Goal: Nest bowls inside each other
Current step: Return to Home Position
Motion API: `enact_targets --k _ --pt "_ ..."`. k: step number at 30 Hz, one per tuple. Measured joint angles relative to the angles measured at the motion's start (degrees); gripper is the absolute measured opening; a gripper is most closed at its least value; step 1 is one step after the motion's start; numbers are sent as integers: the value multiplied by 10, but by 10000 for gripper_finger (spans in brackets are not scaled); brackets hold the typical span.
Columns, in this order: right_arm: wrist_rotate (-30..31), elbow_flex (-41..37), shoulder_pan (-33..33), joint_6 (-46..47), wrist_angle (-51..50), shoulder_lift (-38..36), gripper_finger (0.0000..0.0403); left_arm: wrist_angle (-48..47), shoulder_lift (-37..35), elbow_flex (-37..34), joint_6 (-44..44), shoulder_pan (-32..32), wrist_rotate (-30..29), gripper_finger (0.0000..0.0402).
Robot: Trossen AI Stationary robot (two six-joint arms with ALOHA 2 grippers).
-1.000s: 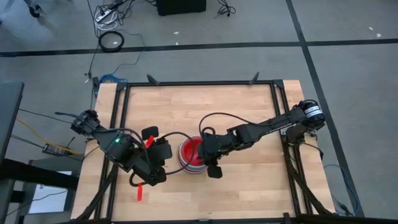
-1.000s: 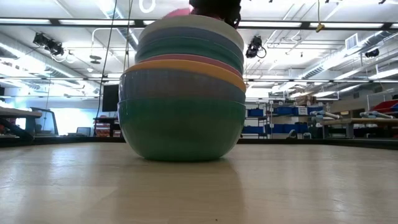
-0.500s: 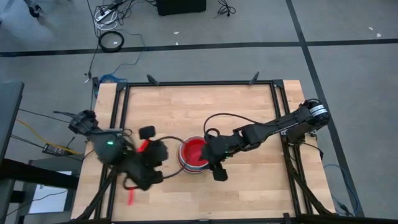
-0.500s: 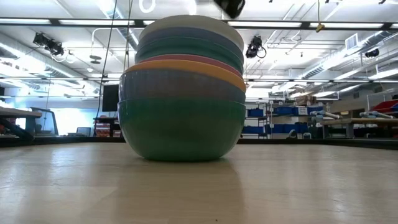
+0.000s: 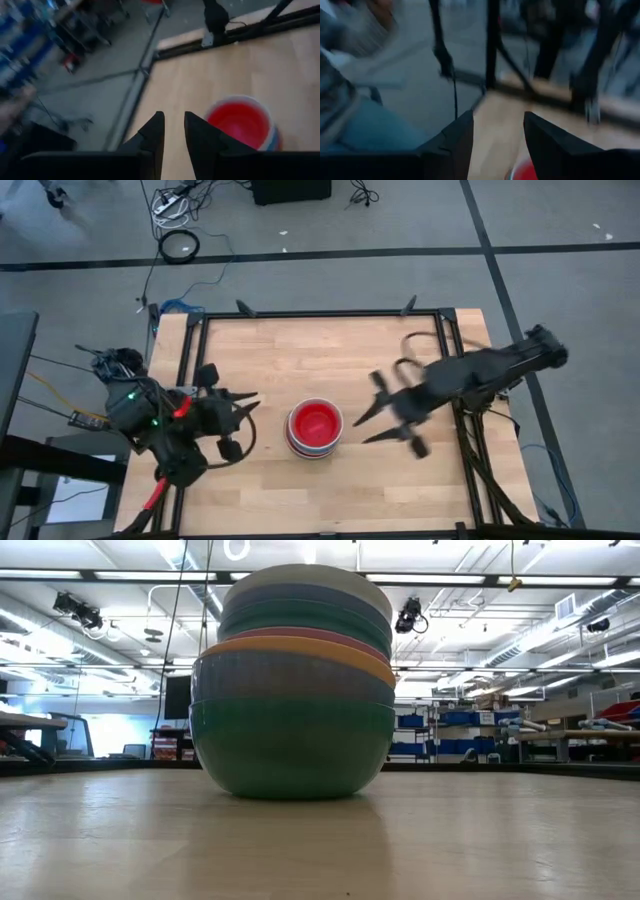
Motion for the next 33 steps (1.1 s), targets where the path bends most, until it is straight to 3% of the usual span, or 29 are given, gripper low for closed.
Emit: enact_targets --k 3,5,7,10,11,16,21,29,33 --pt "-6 0 0 -25 19 -64 162 78 -20 -1 84 22 -21 83" --pt "-15 0 -9 -50 22 -103 162 157 -40 -1 171 49 22 83" --pt "-36 0 -23 -60 16 -136 162 267 -65 -14 282 73 125 83" --pt "-68 0 -60 -71 6 -173 162 391 -102 -47 415 123 351 83" --pt "-69 0 -74 -76 -6 -182 162 418 -114 -59 437 141 403 83" --pt "-88 0 -157 -84 -43 -188 162 516 -168 -152 415 240 495 83" --pt "-209 0 -256 -79 -30 -155 163 617 -191 -285 390 335 604 83" --pt "-286 0 -360 -118 -40 -96 164 772 -264 -503 370 455 664 83" --pt "-318 -3 -400 -126 -63 -93 164 867 -360 -628 338 511 707 83"
